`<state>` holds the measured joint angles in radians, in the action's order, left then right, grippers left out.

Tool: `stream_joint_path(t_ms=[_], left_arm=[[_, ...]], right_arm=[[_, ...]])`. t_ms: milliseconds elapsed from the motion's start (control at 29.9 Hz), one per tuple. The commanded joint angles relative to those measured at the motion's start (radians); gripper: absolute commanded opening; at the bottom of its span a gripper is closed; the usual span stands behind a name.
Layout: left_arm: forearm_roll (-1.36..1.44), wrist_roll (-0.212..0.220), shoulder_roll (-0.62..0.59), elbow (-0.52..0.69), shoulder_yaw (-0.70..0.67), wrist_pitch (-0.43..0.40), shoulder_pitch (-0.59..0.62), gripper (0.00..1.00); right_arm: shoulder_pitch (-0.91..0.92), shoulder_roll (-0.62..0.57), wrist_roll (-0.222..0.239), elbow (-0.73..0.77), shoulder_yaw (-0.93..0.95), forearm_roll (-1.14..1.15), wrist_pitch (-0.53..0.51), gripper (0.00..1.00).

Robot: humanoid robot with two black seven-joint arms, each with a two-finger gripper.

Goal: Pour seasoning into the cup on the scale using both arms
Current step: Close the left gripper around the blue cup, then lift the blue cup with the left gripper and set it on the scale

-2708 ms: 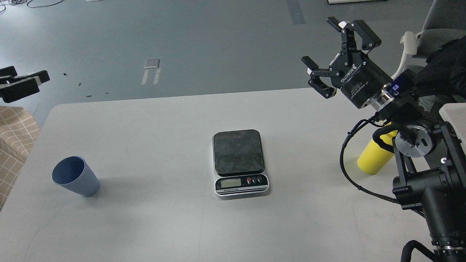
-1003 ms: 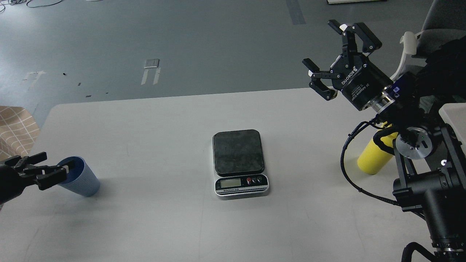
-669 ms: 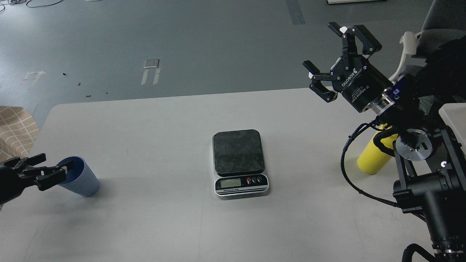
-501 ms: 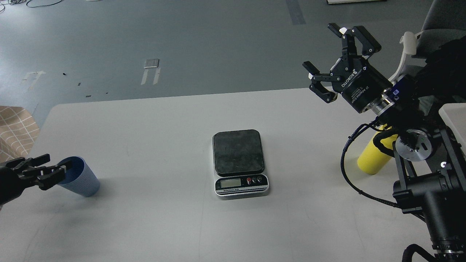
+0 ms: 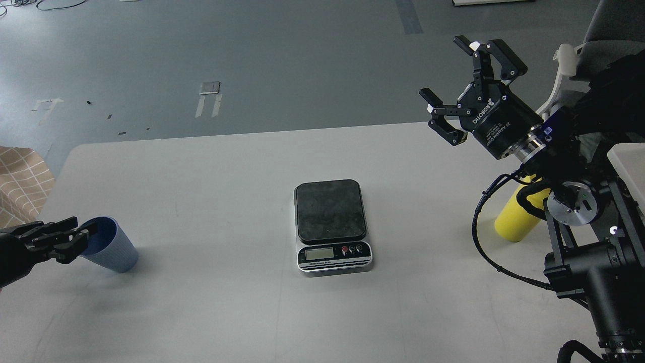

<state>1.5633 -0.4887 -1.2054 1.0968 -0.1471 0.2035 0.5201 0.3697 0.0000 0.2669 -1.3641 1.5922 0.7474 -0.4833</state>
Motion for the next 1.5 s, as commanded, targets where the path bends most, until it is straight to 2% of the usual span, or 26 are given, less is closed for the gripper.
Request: stream_joint_path(t_ms=[0, 167, 301, 401, 501, 936, 1036, 1103, 1170, 1203, 1270, 1304, 1370, 1404, 1471], left_arm=[[0.001, 0.0, 0.0, 0.0, 0.0, 0.001, 0.0, 0.3], [0.0, 0.0, 0.0, 0.0, 0.0, 0.002, -0.003, 0.23], [0.001, 0.0, 0.0, 0.0, 0.0, 0.002, -0.005, 0.1], [0.001, 0.0, 0.0, 0.0, 0.0, 0.002, -0.005, 0.07], [0.001, 0.0, 0.0, 0.0, 0.0, 0.002, -0.005, 0.0], [-0.006, 0.0, 0.001, 0.0, -0.015, -0.006, 0.024, 0.0], [-0.003, 0.0, 0.049, 0.015, -0.011, -0.018, 0.127, 0.0], [0.001, 0.0, 0.107, 0.018, -0.006, -0.059, 0.194, 0.0], [0.01, 0.0, 0.17, 0.04, -0.006, -0.158, 0.308, 0.0], [0.011, 0.0, 0.17, 0.04, -0.006, -0.159, 0.308, 0.0], [0.021, 0.0, 0.255, 0.075, -0.005, -0.278, 0.403, 0.0], [0.026, 0.0, 0.285, 0.075, -0.005, -0.312, 0.42, 0.0], [0.064, 0.0, 0.409, 0.062, -0.005, -0.418, 0.486, 0.0], [0.064, 0.0, 0.409, 0.061, -0.005, -0.418, 0.486, 0.0], [0.104, 0.0, 0.499, 0.052, -0.003, -0.458, 0.534, 0.0]], right_arm=[[-0.002, 0.0, 0.0, 0.0, 0.0, 0.001, 0.0, 1.0], [-0.002, 0.0, 0.0, 0.0, 0.0, 0.001, 0.0, 1.0], [-0.002, 0.0, 0.0, 0.0, -0.001, 0.001, 0.0, 1.0], [-0.002, 0.0, 0.0, 0.0, -0.002, 0.001, 0.0, 1.0], [-0.002, 0.0, 0.0, 0.0, -0.002, 0.001, 0.0, 1.0], [-0.015, 0.0, 0.0, 0.0, -0.002, 0.001, -0.001, 1.0], [-0.023, 0.0, 0.0, 0.0, -0.002, 0.001, -0.001, 1.0], [-0.028, 0.0, 0.0, -0.003, -0.002, 0.0, -0.001, 1.0], [-0.029, 0.0, 0.0, -0.004, 0.0, 0.0, -0.001, 1.0], [-0.029, 0.0, 0.0, -0.004, 0.0, 0.0, -0.001, 1.0], [-0.031, 0.0, 0.0, -0.007, 0.0, 0.0, -0.001, 1.0], [-0.032, 0.0, 0.0, -0.007, 0.0, -0.002, -0.001, 1.0], [-0.035, 0.0, 0.0, -0.012, 0.0, -0.003, -0.001, 1.0], [-0.035, 0.0, 0.0, -0.012, 0.0, -0.003, -0.001, 1.0], [-0.037, 0.0, -0.002, -0.013, 0.0, -0.003, -0.001, 1.0]])
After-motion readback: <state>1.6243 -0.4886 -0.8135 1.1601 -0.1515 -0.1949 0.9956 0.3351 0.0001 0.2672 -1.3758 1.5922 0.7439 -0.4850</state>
